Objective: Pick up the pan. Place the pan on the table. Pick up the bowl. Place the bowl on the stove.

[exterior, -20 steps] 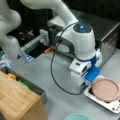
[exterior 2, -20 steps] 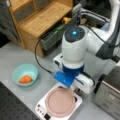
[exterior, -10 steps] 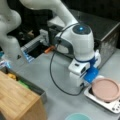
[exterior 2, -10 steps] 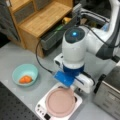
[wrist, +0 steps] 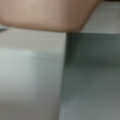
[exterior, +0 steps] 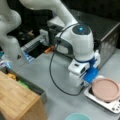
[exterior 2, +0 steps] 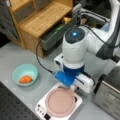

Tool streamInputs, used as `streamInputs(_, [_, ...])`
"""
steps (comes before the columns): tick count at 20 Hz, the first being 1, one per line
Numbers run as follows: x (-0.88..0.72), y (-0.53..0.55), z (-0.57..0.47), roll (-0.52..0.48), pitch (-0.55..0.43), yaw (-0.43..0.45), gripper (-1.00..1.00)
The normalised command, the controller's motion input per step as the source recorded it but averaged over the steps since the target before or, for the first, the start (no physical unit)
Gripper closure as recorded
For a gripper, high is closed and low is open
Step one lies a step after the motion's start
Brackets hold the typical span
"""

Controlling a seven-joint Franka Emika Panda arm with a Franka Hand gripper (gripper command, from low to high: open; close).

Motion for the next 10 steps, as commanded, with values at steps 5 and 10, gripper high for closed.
streamInputs(5, [-0.07,0.05,-0.03,-0.096,-0.026,0.018,1.00])
streamInputs(10, [-0.06,0.05,-0.01,-0.095,-0.016,0.013,1.00])
